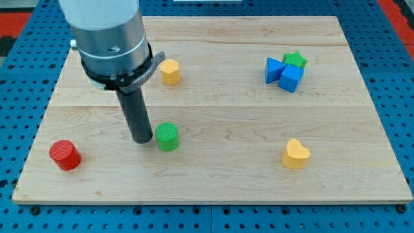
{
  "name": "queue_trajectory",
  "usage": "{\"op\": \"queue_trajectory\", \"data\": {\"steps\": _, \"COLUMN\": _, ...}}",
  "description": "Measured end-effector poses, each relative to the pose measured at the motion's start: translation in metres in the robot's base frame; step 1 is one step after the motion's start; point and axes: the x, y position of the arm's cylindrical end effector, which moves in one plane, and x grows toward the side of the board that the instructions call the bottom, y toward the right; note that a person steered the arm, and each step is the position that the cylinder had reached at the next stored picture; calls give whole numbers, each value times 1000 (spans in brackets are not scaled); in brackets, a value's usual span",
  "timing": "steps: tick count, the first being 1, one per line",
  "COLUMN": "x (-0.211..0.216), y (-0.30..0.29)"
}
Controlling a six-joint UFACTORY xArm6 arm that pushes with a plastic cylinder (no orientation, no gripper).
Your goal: Place the green circle right to the yellow hexagon
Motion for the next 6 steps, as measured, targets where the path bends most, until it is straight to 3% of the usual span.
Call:
{"op": "queue_trajectory", "data": {"steps": 1, "x": 21, "y": 22}}
{"op": "queue_trajectory", "data": {"steps": 2, "x": -9, "y": 31}}
{"op": "queue_trajectory", "data": {"steps": 4, "x": -12, "y": 104}}
{"op": "queue_trajectory", "data": {"steps": 5, "x": -64, "y": 101}}
{"op": "queue_trajectory", "data": {"steps": 6, "x": -84, "y": 150}}
